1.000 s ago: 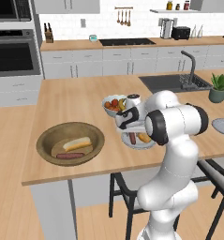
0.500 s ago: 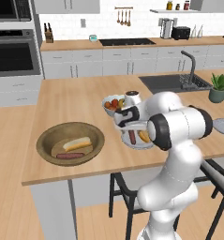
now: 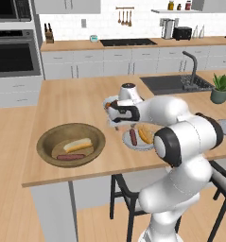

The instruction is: Place one bun and one sausage from the bowl on each plate.

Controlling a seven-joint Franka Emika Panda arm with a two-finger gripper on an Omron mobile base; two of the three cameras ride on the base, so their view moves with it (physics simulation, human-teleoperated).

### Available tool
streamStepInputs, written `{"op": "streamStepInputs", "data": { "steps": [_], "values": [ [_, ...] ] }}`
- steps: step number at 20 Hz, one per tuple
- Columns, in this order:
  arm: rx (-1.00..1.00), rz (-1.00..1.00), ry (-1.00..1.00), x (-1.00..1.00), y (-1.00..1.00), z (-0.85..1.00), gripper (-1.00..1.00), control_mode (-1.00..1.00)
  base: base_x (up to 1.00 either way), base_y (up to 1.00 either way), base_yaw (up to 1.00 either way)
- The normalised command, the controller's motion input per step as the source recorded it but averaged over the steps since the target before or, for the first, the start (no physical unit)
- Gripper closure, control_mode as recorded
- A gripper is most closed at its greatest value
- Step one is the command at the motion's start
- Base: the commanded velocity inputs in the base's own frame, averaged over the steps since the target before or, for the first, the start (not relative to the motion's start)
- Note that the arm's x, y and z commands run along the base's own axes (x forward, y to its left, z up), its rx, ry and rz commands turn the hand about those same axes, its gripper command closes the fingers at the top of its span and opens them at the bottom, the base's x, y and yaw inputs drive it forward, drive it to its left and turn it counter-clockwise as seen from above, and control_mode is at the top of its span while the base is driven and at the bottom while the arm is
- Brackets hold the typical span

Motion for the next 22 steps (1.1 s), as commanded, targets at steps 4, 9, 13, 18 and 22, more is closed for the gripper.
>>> {"op": "streamStepInputs", "data": {
  "steps": [4, 9, 13, 18, 22],
  "values": [
    [-0.07, 0.46, 0.0, -0.14, 0.74, 0.26, -1.0, -1.0, 0.0, 0.0, 0.0],
    [-0.09, 0.49, 0.0, -0.08, 0.63, 0.09, -1.0, -1.0, 0.0, 0.0, 0.0],
    [-0.08, 0.41, 0.0, 0.0, 0.69, 0.0, -1.0, -1.0, 0.0, 0.0, 0.0],
    [0.0, 0.44, 0.0, 0.04, 0.67, -0.04, -1.0, -1.0, 0.0, 0.0, 0.0],
    [0.0, 0.49, 0.0, 0.0, 0.63, -0.1, -1.0, -1.0, 0.0, 0.0, 0.0]
  ]
}}
